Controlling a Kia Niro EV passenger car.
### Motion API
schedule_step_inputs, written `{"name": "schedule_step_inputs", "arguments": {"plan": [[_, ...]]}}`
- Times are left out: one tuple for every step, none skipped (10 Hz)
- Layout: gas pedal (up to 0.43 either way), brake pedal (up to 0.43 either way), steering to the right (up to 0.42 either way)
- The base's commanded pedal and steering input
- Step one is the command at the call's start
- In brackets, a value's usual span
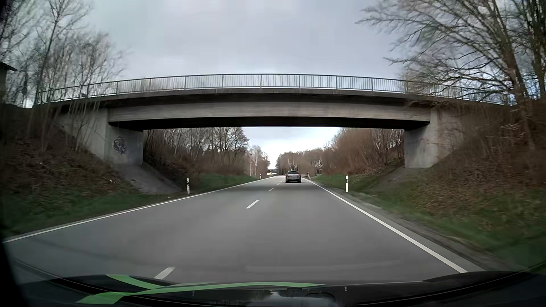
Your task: Follow the waypoints while adhering to traffic rules and regulations
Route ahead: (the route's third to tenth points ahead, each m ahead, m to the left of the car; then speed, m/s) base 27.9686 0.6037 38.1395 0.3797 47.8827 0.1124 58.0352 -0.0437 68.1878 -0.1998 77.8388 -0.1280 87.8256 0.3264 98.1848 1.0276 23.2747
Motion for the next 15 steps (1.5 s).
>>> {"name": "schedule_step_inputs", "arguments": {"plan": [[0.138, 0.0, -0.003], [0.138, 0.0, -0.003], [0.138, 0.0, -0.002], [0.138, 0.0, 0.001], [0.138, 0.0, 0.002], [0.138, 0.0, 0.003], [0.138, 0.0, 0.003], [0.138, 0.0, 0.002], [0.15, 0.0, 0.002], [0.15, 0.0, 0.001], [0.15, 0.0, 0.001], [0.15, 0.0, 0.0], [0.15, 0.0, 0.0], [0.15, 0.0, 0.0], [0.15, 0.0, -0.001]]}}
